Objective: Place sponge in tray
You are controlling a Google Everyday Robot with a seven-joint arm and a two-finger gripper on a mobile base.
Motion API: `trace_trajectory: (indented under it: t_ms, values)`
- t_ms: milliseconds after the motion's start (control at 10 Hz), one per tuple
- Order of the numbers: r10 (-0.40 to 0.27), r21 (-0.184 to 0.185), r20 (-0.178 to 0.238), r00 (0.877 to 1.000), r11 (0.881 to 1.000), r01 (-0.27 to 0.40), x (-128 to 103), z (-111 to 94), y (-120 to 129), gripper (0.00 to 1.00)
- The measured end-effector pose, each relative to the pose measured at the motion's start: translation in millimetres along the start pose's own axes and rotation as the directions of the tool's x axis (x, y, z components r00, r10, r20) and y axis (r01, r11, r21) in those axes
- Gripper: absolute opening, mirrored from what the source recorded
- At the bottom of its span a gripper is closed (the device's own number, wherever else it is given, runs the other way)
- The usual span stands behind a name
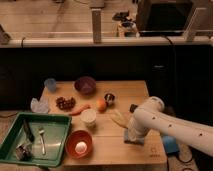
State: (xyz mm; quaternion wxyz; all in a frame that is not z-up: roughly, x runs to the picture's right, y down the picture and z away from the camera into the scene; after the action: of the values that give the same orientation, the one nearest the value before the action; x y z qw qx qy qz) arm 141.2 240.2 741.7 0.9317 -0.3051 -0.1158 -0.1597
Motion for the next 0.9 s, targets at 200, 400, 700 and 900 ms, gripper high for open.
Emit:
trace_trajectory:
  t_ms: [200, 400, 700, 900]
  values:
    - [0.003, -0.006, -0.002, 1.000, 1.000, -0.003, -0.4, 4.8, 1.4, 0.56]
    - [0.002, -0.011, -0.004, 1.000, 1.000, -0.002, -1.3, 7.1, 1.9, 0.55]
    - [-0.002, -0.022, -0.012, 1.000, 1.000, 0.002, -2.2, 9.2, 3.3, 0.46]
    - [-0.007, -0.029, -0.015, 1.000, 1.000, 0.007, -3.0, 12.9, 3.3, 0.44]
